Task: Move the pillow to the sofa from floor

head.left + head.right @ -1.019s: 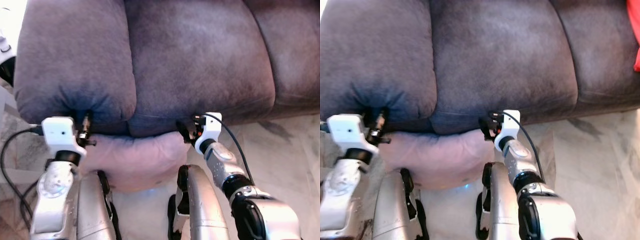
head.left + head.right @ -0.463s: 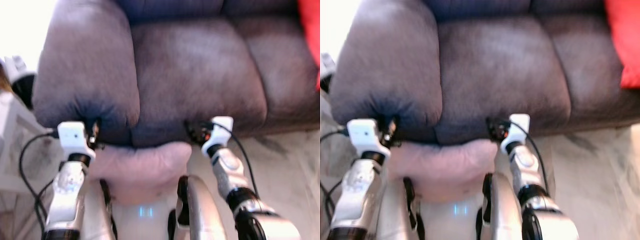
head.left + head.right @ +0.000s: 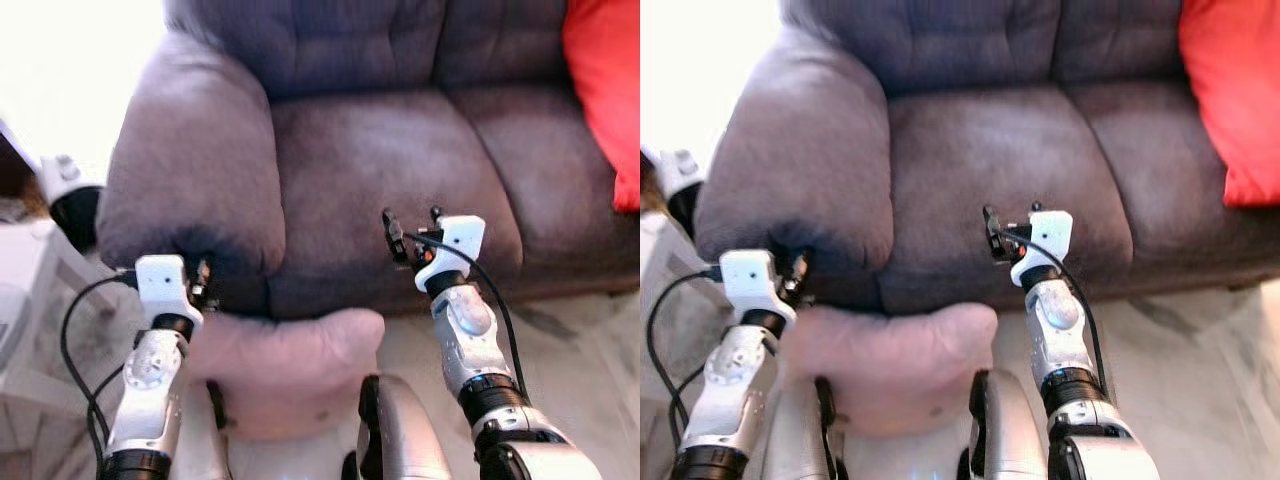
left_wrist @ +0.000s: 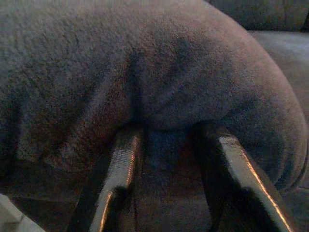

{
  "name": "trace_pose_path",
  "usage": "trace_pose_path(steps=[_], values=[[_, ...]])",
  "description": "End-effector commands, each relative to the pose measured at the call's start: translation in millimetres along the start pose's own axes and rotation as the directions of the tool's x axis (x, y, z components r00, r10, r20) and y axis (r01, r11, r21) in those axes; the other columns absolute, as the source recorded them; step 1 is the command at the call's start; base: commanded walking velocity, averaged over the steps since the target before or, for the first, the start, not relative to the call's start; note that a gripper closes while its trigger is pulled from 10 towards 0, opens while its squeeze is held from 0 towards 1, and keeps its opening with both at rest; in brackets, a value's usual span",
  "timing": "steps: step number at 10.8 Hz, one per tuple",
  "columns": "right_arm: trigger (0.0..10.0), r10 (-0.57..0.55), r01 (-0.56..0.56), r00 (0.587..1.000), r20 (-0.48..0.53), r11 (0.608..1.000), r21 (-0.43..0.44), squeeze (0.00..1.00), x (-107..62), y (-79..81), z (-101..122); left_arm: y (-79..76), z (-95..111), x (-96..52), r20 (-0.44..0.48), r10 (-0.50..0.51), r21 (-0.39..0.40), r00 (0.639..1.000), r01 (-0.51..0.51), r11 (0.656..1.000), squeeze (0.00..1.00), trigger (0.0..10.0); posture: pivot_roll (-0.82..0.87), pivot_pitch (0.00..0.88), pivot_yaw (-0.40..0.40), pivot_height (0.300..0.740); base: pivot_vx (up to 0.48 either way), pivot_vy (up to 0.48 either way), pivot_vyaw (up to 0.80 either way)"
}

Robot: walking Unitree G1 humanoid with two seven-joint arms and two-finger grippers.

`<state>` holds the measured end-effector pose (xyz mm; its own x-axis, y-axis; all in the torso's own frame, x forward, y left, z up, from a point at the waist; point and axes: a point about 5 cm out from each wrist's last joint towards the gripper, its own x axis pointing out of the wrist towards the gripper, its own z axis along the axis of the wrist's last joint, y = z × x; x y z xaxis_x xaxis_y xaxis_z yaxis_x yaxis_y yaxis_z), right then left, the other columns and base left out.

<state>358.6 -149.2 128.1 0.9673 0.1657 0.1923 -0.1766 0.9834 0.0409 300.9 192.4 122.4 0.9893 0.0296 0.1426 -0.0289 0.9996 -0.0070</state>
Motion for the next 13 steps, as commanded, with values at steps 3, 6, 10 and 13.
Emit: trace_pose_path(steps=[3,6,10,13], values=[[10.0,-0.033,0.036,0.998,0.056,0.998,-0.045,0.0,-0.9,-2.0,8.7,7.0,18.3,11.0,0.11,0.043,-0.008,0.993,-0.042,0.999,0.0,10.0,0.13,0.093,-0.063,0.537,0.0,0.0,0.0],[10.0,-0.032,0.038,0.997,0.065,0.996,-0.084,0.0,-2.5,-0.8,9.4,4.9,16.8,12.5,0.118,0.044,-0.017,0.992,-0.043,0.999,0.0,10.0,0.13,0.09,-0.072,0.537,0.0,0.0,0.0],[10.0,-0.03,0.034,0.998,0.055,0.996,-0.086,0.0,-0.6,1.5,9.2,5.7,15.9,14.1,0.124,0.051,-0.02,0.991,-0.048,0.999,0.0,10.0,0.12,0.074,-0.079,0.537,0.0,0.0,0.0],[10.0,-0.034,0.038,0.998,0.049,0.996,-0.08,0.0,-1.2,1.1,7.8,5.9,16.4,14.4,0.13,0.051,-0.02,0.99,-0.049,0.999,0.0,10.0,0.12,0.086,-0.079,0.537,0.0,0.0,0.0]])
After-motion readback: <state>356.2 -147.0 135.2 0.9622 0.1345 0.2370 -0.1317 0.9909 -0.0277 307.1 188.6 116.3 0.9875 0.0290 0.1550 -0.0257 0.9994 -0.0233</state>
